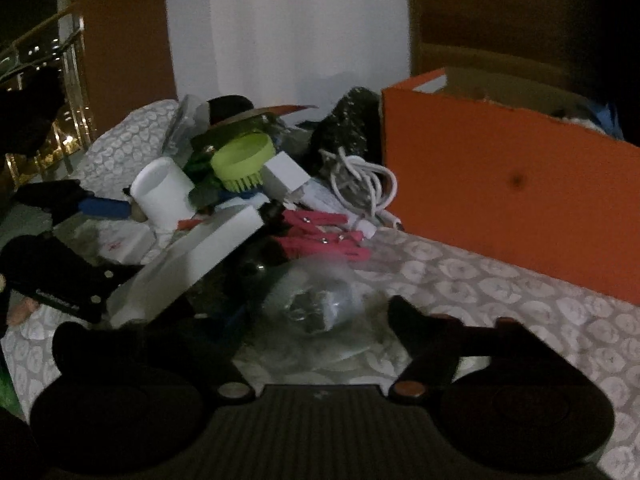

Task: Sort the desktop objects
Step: 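Grasp the white charger with the left tool while the right tool grasps the clear bag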

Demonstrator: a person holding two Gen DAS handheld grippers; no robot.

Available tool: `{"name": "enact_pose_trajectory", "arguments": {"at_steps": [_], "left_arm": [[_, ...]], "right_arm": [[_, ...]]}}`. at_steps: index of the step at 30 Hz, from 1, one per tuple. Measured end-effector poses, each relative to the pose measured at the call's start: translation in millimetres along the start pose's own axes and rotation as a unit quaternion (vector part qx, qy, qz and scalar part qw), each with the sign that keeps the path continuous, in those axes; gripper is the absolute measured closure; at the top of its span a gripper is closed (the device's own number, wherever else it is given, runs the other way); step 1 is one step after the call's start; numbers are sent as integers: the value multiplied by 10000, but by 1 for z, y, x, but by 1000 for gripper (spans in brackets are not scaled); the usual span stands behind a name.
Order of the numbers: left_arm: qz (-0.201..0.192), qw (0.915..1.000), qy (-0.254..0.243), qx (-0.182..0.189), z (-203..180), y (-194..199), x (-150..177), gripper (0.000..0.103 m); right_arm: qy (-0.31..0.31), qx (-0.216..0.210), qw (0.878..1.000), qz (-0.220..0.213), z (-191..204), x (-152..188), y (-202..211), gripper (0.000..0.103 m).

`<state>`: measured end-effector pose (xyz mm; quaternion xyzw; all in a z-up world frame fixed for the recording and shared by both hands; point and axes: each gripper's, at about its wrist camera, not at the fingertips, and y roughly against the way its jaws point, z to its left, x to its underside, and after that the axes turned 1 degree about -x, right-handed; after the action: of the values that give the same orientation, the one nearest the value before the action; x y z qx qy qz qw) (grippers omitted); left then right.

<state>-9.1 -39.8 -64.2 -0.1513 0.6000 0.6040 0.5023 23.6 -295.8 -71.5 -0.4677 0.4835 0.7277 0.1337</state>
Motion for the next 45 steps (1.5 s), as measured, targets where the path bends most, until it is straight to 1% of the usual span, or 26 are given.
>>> {"name": "enact_pose_trajectory", "arguments": {"at_steps": [1, 3, 4, 7, 14, 18, 23, 27, 30, 36, 42, 45], "left_arm": [[-23, 10000, -4, 71, -1, 2, 0, 17], [-33, 9995, 68, 298, 0, 3, 0, 43], [-18, 9992, 132, 379, 1, 4, 0, 48], [-42, 9993, 133, 353, -1, 6, -1, 48], [-152, 9993, 141, 312, -2, 14, -4, 48], [-292, 9991, 194, 251, 0, 25, -9, 48], [-493, 9982, 244, 223, 5, 41, -23, 48], [-648, 9972, 245, 284, 5, 47, -43, 48], [-831, 9959, 152, 328, 0, 49, -62, 48], [-1125, 9917, 29, 625, -21, 43, -104, 48], [-1319, 9863, -76, 987, -46, 27, -145, 48], [-1438, 9844, -205, 995, -63, 17, -163, 48]], "right_arm": [[41, 2, 10000, 11, 1, 0, 0, 45], [137, 28, 9999, -7, 4, 1, 0, 46], [120, 50, 9999, -48, 3, 2, 2, 46], [-55, 57, 9999, -143, 1, 3, 9, 46], [-197, 293, 9984, -431, 1, 3, 38, 46], [-261, 383, 9973, -571, 1, 1, 48, 46], [-187, 418, 9963, -726, 8, -5, 55, 46], [-160, 467, 9951, -862, 12, -11, 63, 46], [-156, 513, 9938, -976, 13, -16, 70, 46], [-161, 703, 9906, -1164, 9, -25, 87, 46], [-349, 1038, 9837, -1428, -10, -34, 110, 46], [-476, 1208, 9782, -1618, -25, -41, 123, 46]]}}
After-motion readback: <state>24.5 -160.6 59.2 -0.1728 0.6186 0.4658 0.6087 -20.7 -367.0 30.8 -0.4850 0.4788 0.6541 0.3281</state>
